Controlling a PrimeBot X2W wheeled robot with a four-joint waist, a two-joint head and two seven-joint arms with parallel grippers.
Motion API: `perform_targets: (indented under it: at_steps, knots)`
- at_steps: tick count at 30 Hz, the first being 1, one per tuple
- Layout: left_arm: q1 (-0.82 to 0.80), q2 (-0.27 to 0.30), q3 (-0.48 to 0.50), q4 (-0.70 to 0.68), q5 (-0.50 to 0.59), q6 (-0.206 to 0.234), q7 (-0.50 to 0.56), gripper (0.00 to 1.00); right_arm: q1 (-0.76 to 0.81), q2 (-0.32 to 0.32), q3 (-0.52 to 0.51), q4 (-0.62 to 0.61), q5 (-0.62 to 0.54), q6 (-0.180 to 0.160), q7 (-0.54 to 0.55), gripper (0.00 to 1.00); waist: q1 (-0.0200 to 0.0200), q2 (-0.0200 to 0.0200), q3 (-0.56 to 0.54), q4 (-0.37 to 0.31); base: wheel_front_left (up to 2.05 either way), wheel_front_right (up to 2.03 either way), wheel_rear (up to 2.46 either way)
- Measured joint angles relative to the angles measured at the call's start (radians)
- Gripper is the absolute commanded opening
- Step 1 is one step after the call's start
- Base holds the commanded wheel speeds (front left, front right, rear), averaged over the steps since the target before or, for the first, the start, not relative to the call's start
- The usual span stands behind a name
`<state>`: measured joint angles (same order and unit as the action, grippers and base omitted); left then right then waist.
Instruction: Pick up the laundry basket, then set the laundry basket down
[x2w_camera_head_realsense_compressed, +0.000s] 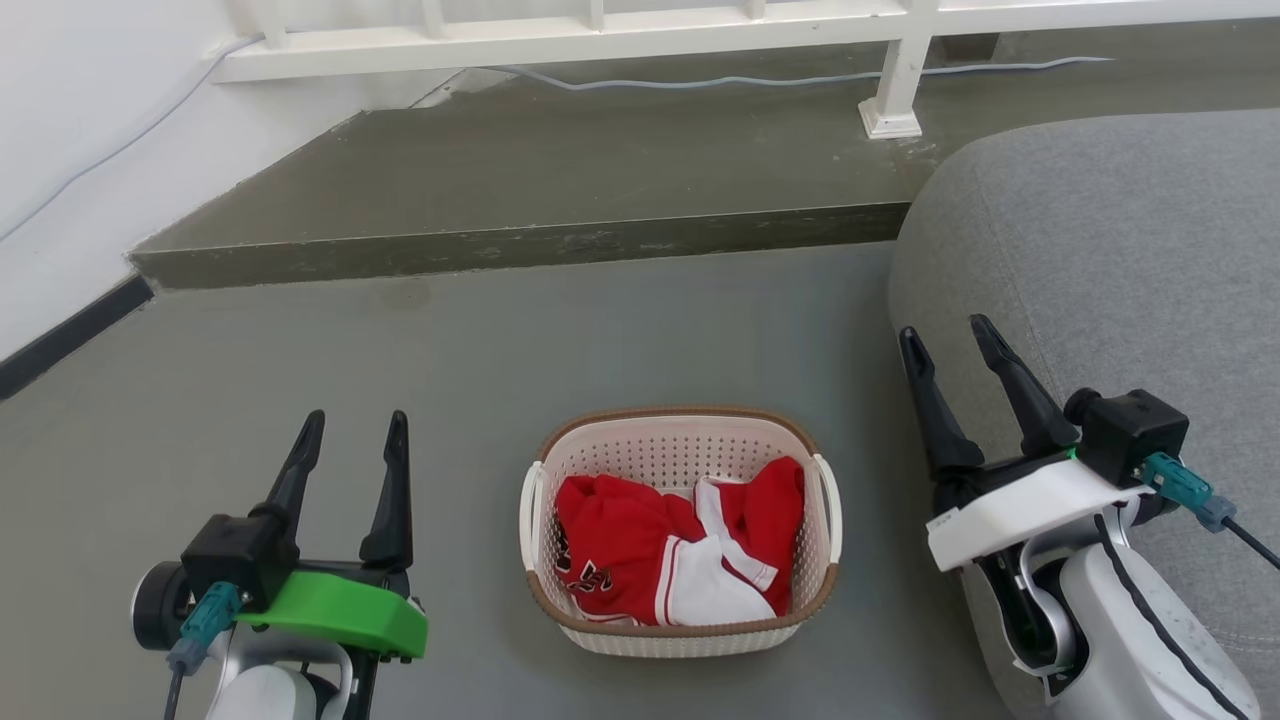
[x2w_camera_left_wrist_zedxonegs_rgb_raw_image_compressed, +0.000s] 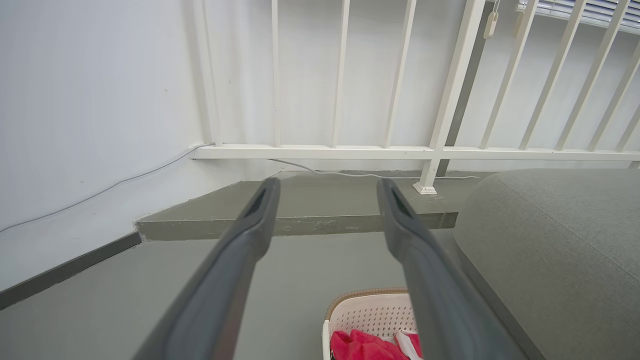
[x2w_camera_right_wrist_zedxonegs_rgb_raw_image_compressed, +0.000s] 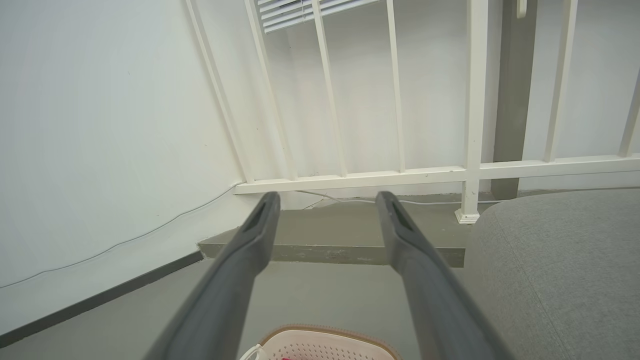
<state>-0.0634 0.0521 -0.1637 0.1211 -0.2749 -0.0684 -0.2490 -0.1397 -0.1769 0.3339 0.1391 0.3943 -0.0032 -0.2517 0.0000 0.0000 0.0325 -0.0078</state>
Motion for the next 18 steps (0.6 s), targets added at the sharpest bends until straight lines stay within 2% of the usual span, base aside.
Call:
perform_targets:
  at_steps: [18]
  knots:
    - [-0.002,-0.004,0.012,0.003,0.000,-0.002,0.000,1.00,0.000,0.019,-0.020,0.009,-0.017,0.008,0.000,1.00,0.0000,0.0000,0.002,-0.005,0.00,0.00,0.00]
